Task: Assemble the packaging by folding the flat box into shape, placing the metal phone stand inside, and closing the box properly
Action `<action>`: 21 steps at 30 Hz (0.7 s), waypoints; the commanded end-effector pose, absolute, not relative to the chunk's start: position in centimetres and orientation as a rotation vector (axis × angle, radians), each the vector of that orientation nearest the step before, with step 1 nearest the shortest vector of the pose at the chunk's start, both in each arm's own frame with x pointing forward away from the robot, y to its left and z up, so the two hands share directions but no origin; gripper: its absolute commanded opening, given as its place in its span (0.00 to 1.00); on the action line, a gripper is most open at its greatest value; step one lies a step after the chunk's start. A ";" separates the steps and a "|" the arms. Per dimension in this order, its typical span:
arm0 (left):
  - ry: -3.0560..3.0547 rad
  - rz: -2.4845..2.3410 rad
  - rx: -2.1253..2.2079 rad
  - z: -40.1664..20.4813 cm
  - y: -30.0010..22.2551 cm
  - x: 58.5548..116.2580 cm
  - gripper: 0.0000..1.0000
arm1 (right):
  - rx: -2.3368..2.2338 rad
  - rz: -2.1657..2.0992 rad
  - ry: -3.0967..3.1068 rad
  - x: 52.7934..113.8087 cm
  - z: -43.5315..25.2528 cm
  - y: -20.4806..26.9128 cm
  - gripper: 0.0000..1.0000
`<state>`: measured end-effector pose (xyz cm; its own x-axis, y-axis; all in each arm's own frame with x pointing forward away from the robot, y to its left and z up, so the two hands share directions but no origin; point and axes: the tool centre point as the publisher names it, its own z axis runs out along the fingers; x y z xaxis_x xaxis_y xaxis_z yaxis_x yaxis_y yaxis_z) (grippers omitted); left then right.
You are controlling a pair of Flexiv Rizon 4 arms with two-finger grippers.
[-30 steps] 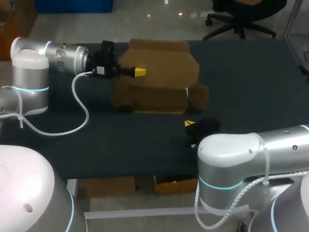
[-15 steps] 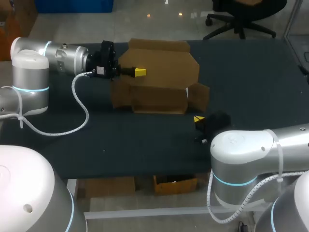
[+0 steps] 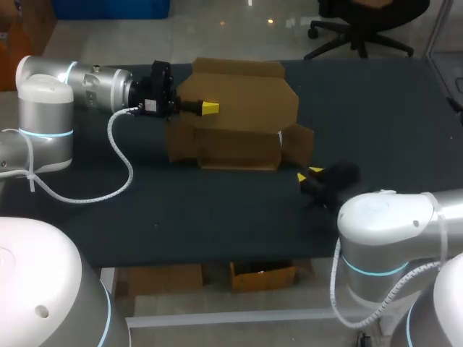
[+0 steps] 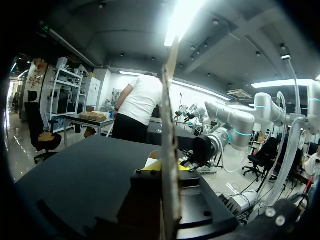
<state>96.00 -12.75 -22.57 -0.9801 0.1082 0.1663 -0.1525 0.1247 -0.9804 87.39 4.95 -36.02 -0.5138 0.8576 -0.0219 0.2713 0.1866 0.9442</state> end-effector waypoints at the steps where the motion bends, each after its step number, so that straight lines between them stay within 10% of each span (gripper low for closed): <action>1: -2.201 1.954 0.043 -22.9 -12.6 96.0 0.00 | 0.979 1.428 1.996 86.1 -35.1 3.6 0.38; 21: -2.201 1.954 0.043 -22.9 -12.6 96.0 0.00 | 0.767 1.498 2.165 89.8 -36.1 2.3 0.45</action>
<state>96.00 -12.75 -22.57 -0.9801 0.1082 0.1662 -0.1525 0.1247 -0.9804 89.14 2.72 -35.88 -0.6531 0.7537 -0.0735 0.2121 0.2752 0.9377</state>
